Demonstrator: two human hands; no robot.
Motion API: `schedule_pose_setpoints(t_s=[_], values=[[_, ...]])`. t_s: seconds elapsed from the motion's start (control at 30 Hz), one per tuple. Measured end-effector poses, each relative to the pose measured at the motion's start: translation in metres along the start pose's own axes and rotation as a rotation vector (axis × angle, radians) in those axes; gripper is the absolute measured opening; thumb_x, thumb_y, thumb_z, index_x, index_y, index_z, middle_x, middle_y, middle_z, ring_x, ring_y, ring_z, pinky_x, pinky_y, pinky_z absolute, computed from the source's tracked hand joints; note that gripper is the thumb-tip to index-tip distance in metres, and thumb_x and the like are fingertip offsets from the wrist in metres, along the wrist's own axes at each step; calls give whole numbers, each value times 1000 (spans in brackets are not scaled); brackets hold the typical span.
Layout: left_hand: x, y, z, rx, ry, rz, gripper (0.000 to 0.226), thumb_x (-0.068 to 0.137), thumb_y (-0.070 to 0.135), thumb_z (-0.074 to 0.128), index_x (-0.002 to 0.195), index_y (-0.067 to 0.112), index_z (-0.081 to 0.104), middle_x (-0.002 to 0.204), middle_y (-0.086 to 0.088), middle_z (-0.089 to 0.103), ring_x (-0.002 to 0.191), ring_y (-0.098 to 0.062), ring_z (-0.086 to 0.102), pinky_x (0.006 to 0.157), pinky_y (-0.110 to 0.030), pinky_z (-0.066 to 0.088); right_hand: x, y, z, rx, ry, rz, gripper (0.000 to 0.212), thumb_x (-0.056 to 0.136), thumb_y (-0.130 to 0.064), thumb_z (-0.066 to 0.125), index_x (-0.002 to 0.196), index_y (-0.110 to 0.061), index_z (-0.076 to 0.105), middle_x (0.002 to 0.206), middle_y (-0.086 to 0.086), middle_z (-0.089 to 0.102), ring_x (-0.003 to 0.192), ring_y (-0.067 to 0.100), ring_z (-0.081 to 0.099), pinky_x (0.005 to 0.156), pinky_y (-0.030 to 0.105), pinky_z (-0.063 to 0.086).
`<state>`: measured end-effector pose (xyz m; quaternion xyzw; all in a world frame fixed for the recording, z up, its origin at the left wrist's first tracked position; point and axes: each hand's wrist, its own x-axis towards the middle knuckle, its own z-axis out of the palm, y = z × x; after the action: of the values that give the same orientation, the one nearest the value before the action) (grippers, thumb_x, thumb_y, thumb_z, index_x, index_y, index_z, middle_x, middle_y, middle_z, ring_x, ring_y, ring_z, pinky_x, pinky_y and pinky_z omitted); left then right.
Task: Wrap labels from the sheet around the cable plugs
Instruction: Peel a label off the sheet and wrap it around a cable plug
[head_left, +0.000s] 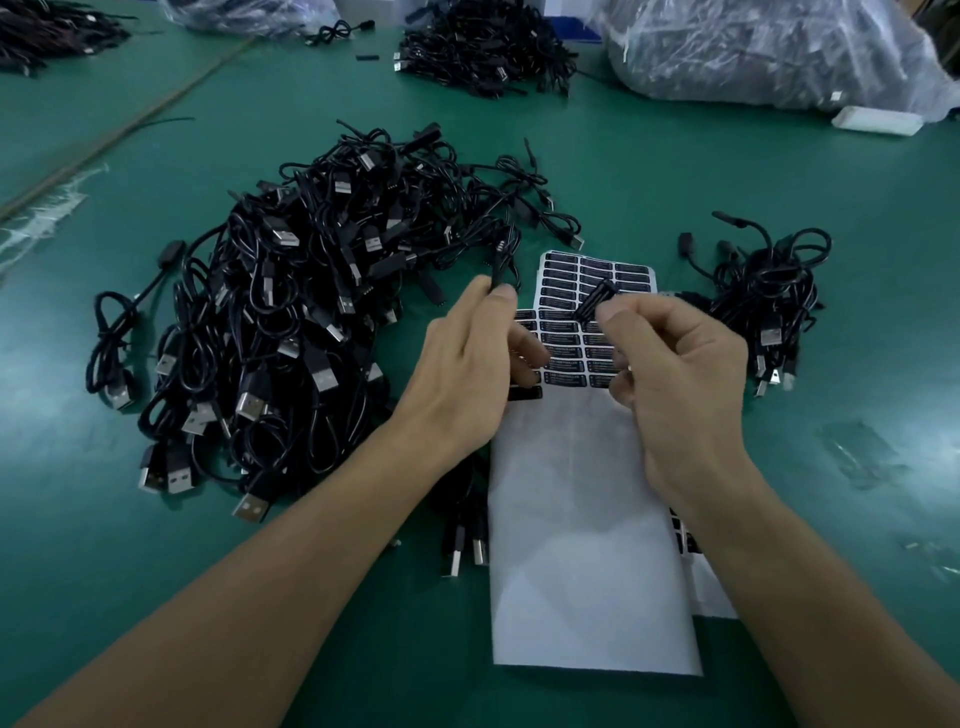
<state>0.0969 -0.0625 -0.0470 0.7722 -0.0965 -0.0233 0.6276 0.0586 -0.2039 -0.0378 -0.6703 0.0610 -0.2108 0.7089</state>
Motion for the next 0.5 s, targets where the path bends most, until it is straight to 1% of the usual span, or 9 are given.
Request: schedule_pose_setpoints(t_s=[0.07, 0.1, 0.13, 0.17, 0.23, 0.3, 0.37, 0.43, 0.5], values=[[-1, 0, 0, 40, 8, 41, 44, 92, 46, 27, 85, 11, 54, 77, 0, 71, 67, -9, 61, 60, -34, 46, -1, -1, 1, 101, -7, 1, 18, 89, -11, 69, 80, -26, 74, 67, -8, 62, 58, 6, 52, 45, 19, 40], [-2, -1, 0, 62, 10, 49, 46, 91, 49, 27, 85, 12, 54, 76, 0, 69, 67, -12, 58, 60, -40, 48, -1, -1, 1, 134, -19, 9, 13, 88, -13, 69, 89, -25, 73, 72, -4, 65, 62, 8, 57, 46, 20, 43], [-2, -1, -1, 75, 6, 46, 44, 88, 54, 26, 80, 20, 52, 75, 1, 67, 69, -15, 56, 64, -46, 49, -1, 0, 1, 150, -31, 17, 14, 87, -15, 68, 98, -24, 71, 75, -1, 68, 66, 10, 61, 48, 22, 45], [-3, 0, -1, 72, -5, 29, 41, 84, 60, 25, 72, 29, 49, 74, 1, 65, 70, -18, 53, 68, -50, 47, -1, 1, 2, 155, -44, 25, 21, 87, -17, 69, 107, -24, 68, 79, 1, 70, 70, 12, 64, 51, 22, 48], [-3, 1, -1, 48, -37, 2, 41, 79, 66, 22, 64, 35, 42, 73, -1, 60, 69, -19, 48, 69, -51, 42, -2, 3, 1, 157, -80, 31, 35, 86, -24, 71, 119, -27, 61, 84, 3, 74, 77, 14, 69, 57, 23, 51], [-2, 0, -1, 91, -56, 32, 41, 82, 64, 21, 65, 31, 38, 73, -9, 57, 65, -18, 45, 68, -51, 41, -3, 5, 2, 142, -116, 29, 44, 82, -35, 74, 123, -30, 58, 88, 3, 75, 82, 16, 70, 62, 23, 53], [-3, -1, -1, 158, -55, 97, 37, 90, 57, 28, 70, 28, 39, 70, -5, 56, 62, -16, 46, 66, -48, 43, -3, 5, 2, 123, -116, 33, 47, 79, -38, 77, 121, -29, 59, 87, 2, 74, 81, 17, 69, 63, 24, 53], [-3, -4, 0, 179, -59, 151, 30, 96, 48, 36, 74, 29, 45, 64, 9, 54, 61, -13, 47, 63, -45, 44, -3, 6, 1, 93, -93, 29, 43, 81, -25, 80, 119, -26, 59, 82, 0, 74, 76, 14, 67, 64, 23, 53], [-2, -6, 0, 200, -76, 165, 25, 97, 43, 40, 77, 30, 49, 63, 15, 54, 61, -11, 47, 61, -37, 42, -2, 7, 1, 63, -58, 29, 38, 84, -11, 78, 115, -25, 61, 79, 0, 73, 74, 13, 67, 65, 22, 53]])
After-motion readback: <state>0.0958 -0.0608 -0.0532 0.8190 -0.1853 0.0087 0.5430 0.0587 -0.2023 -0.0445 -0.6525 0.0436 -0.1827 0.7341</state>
